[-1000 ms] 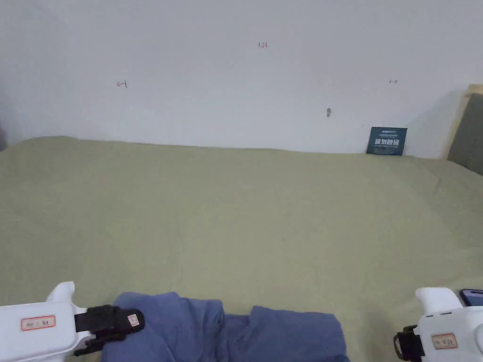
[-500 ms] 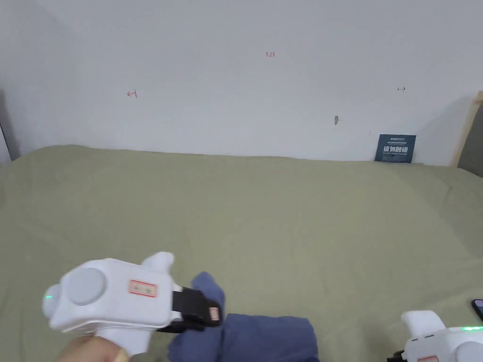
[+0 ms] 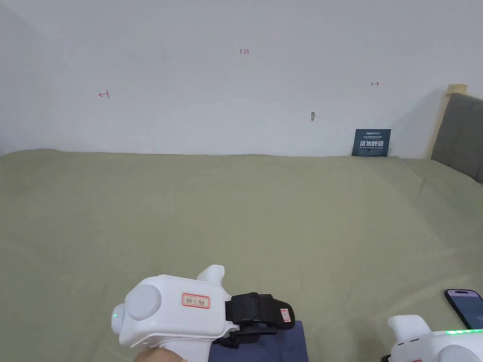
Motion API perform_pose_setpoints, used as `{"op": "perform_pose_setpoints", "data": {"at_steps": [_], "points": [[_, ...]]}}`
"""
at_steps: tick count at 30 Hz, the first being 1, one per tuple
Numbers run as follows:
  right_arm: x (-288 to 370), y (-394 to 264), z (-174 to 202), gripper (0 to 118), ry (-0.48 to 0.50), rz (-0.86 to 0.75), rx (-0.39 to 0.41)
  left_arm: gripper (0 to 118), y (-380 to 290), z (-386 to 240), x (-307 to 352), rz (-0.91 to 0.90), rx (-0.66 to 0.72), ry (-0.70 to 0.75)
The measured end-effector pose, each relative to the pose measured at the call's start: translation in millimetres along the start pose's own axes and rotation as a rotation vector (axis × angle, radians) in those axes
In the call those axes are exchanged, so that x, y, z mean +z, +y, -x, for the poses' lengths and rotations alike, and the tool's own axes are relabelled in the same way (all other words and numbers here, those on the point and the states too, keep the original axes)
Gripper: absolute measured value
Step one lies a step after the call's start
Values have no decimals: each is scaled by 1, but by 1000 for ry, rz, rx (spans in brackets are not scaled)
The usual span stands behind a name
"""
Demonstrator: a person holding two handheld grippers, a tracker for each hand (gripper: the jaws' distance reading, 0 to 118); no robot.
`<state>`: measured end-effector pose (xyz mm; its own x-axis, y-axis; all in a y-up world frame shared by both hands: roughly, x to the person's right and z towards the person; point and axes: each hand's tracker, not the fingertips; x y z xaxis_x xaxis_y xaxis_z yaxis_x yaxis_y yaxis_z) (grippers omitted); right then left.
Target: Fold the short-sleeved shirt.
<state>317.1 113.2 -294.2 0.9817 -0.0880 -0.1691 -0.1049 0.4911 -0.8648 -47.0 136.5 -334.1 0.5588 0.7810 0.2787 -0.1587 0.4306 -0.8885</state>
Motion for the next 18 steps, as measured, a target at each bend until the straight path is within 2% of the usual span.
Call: {"op": "perform_pose_setpoints", "data": {"at_steps": [1, 3, 7, 9, 13, 15, 18], "points": [[1, 0, 0, 0, 4, -5, -2, 0, -3, 0, 1, -32, 8, 5], [1, 0, 0, 0, 9, -9, -6, 0, -8, 9, -2, -57, 28, 25], [2, -1, 0, 0, 9, -12, -14, 0, -30, 23, -27, -15, 56, -116], [1, -3, 2, 0, 7, -8, -12, 0, -43, 31, -50, 11, 43, -103], [-1, -5, 8, 0, 0, 8, 11, 0, -72, 76, -95, 97, 196, 33], [-1, -5, 11, 0, -6, 12, 19, 0, -77, 81, -86, -30, 182, -115], [-3, -3, 17, 0, -14, 18, 32, 0, -69, 65, -83, 34, 162, -23]]}}
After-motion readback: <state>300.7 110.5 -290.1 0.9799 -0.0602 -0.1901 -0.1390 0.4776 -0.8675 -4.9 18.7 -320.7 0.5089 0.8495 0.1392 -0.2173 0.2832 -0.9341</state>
